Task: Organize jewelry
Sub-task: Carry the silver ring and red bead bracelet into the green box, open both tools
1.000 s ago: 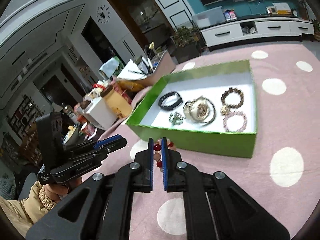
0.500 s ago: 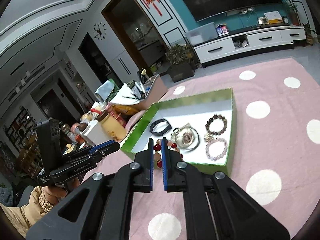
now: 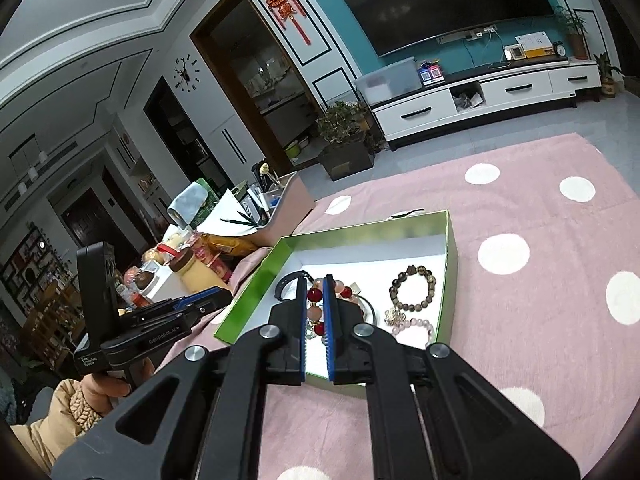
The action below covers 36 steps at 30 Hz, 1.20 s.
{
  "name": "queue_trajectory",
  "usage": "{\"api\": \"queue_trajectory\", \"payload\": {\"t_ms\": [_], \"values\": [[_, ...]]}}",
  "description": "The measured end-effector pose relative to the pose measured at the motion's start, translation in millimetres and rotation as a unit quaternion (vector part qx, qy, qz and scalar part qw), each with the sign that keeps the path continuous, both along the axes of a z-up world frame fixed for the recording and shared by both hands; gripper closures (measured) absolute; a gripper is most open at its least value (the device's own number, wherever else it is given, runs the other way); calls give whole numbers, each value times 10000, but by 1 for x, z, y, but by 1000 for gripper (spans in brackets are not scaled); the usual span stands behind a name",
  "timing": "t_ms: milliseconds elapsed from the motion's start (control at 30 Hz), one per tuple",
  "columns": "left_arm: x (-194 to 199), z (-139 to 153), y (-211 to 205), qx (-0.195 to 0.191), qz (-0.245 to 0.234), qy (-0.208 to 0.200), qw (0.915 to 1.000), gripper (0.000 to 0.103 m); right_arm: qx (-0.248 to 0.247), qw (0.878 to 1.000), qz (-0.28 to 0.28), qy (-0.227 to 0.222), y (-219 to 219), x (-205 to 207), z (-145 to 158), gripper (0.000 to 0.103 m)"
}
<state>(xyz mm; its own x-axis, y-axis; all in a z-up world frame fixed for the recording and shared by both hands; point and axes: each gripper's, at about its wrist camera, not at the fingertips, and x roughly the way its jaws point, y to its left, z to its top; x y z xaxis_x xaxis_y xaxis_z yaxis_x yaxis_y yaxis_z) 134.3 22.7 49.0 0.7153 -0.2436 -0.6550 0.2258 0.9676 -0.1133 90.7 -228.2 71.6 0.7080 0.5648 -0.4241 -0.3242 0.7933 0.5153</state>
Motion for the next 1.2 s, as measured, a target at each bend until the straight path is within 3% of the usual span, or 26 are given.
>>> {"api": "queue_trajectory", "payload": {"t_ms": [367, 1200], "values": [[29, -8, 1, 183, 94, 123, 9997, 83, -112, 9998, -8, 137, 5, 29, -7, 96], [69, -50, -3, 523, 92, 835, 9951, 83, -627, 9941, -174, 869, 7, 82, -51, 96]]}}
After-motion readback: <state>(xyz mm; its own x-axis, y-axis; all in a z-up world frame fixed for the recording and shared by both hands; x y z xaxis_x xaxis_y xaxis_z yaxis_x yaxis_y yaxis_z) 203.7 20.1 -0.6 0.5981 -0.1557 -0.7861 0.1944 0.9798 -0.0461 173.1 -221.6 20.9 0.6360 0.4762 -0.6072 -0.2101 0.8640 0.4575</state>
